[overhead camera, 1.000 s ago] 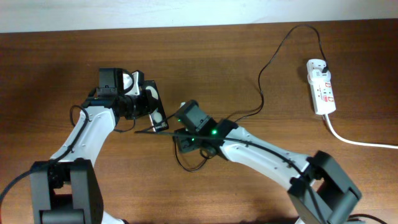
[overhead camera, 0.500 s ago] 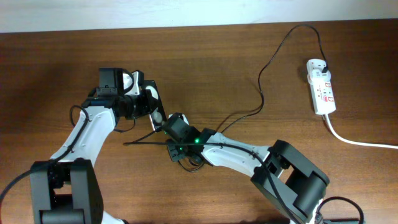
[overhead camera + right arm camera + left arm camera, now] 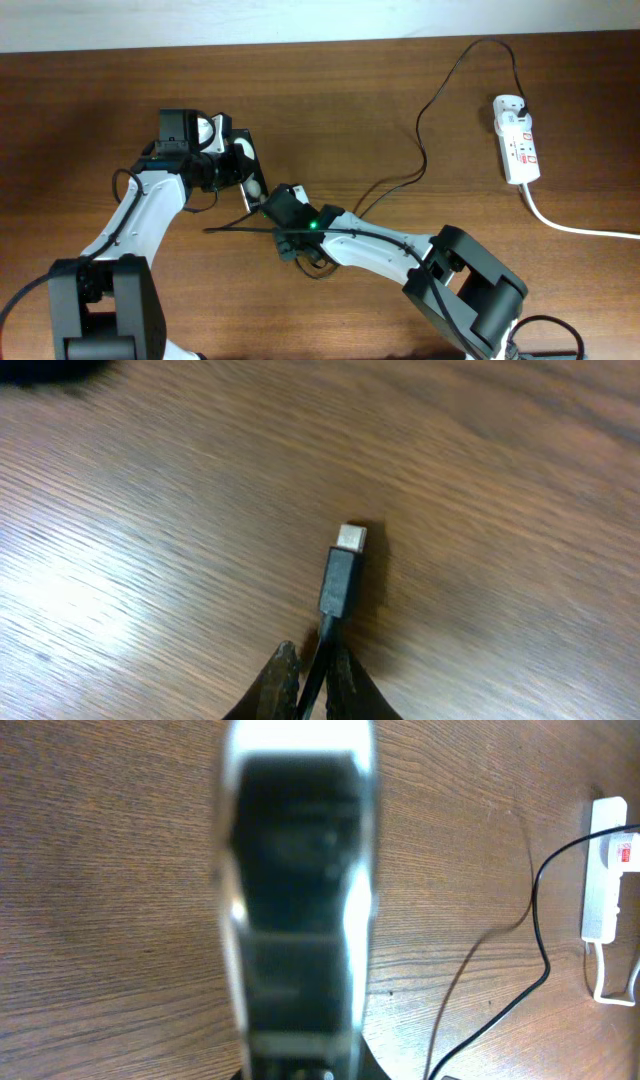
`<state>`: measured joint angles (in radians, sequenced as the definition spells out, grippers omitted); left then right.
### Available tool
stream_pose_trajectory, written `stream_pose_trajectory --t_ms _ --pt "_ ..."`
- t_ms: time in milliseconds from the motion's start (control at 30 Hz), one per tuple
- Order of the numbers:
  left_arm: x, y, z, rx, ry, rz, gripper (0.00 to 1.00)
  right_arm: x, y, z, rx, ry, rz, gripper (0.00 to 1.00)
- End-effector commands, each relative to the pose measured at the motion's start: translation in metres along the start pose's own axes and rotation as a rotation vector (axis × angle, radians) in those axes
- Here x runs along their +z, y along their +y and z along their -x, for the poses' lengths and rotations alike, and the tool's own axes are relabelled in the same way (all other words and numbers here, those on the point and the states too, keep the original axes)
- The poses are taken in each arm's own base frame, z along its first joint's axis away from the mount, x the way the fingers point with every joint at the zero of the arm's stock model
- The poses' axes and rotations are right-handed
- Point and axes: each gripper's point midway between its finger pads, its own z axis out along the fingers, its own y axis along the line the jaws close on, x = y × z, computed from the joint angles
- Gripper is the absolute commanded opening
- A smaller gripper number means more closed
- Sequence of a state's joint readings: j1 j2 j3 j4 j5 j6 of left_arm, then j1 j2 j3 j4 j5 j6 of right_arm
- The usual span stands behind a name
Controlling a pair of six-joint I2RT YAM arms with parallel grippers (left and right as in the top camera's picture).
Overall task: Plug charger to phone and switch on socket
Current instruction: 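Grasp the black cable near its USB-C plug with the right gripper, then lift the cable plug upward toward the phone's bottom port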
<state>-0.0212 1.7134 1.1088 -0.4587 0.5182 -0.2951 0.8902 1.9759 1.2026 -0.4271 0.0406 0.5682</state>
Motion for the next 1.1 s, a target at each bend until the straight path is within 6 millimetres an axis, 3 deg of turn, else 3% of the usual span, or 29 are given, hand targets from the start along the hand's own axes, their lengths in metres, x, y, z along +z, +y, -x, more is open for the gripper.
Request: stream_pose_trajectory --t_ms 0,133,567,833,933,1067 --pt "0.002 -0.002 0.0 0.0 0.001 -0.01 0.0 0.003 -0.031 -0.02 0.004 0.091 -0.124 0.14" --pt "0.002 -0.002 0.0 0.0 0.001 -0.01 0.0 -0.001 -0.034 -0.029 -0.003 0.137 -0.146 0.32" --pt "0.002 -0.002 0.0 0.001 0.001 -0.01 0.0 0.002 -0.027 -0.016 0.003 0.082 -0.117 0.32" --pt "0.002 -0.002 0.0 0.001 0.001 -0.01 0.0 0.001 -0.03 -0.02 0.002 0.099 -0.127 0.23" --pt "0.002 -0.002 0.0 0.0 0.002 -0.01 0.0 0.0 -0.033 -0.024 -0.01 0.116 -0.138 0.11" --pt "0.002 -0.002 -0.001 0.0 0.003 -0.01 0.0 -0.001 -0.036 -0.029 -0.011 0.14 -0.152 0.04"
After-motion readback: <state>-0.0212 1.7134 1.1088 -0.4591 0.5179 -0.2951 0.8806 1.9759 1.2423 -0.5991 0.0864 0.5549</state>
